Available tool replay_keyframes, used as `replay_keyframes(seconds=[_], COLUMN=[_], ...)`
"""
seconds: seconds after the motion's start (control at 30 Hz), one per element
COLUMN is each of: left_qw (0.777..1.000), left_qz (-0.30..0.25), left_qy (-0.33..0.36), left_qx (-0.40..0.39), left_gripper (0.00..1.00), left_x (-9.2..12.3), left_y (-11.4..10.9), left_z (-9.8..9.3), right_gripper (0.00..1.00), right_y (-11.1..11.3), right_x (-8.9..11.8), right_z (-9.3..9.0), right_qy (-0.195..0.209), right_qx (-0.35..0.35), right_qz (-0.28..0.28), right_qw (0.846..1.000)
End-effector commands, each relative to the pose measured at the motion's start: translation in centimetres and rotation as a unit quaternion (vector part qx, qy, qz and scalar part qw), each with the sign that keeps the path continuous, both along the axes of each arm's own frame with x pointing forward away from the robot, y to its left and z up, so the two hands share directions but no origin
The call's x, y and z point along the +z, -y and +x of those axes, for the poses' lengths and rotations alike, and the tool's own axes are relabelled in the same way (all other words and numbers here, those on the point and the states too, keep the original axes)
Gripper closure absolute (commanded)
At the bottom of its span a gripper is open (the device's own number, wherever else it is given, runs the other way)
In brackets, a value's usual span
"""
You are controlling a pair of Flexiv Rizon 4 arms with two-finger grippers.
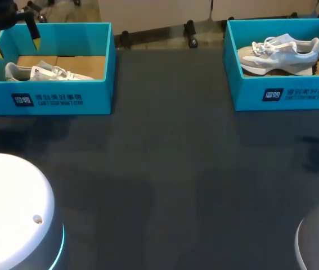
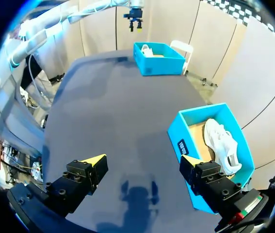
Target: Take the shoe out of the shoebox, open the shoe tongue, remove and reinsert the insole, then place the shoe into the shoebox
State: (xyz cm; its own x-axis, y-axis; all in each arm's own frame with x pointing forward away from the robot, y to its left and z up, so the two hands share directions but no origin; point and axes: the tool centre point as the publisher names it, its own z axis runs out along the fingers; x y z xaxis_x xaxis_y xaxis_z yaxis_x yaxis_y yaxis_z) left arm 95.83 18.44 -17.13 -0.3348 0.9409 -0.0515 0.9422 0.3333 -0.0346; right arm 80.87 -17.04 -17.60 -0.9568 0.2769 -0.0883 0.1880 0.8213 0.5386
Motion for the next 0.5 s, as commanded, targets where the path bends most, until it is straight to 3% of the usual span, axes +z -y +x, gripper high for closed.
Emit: replay_keyframes(seconds=[0.03, 0.27, 0.37, 0.5], left_qw=[1.0, 1.0, 1.0, 1.0], left_qz=[0.001, 0.001, 0.001, 0.001], left_qy=[0.002, 0.002, 0.002, 0.002], left_qx=[0.0, 0.0, 0.0, 0.0], left_gripper=[0.0, 0.0, 0.0, 0.0], left_x=[0.0, 0.0, 0.0, 0.0], left_y=[0.0, 0.0, 0.0, 0.0], left_z=[-0.2, -0.2, -0.2, -0.2], right_gripper=[0.0, 0.0, 0.0, 0.0], right_y=[0.0, 0.0, 1.8, 4.5], right_x=[0.0, 0.0, -1.4, -1.4], right_z=[-0.1, -0.1, 3.0, 7.2], right_qy=[0.001, 0.001, -0.013, -0.049], right_qx=[-0.001, -0.001, -0.078, -0.191], right_qz=[-0.002, -0.002, 0.012, 0.012], right_qw=[1.0, 1.0, 0.997, 0.98])
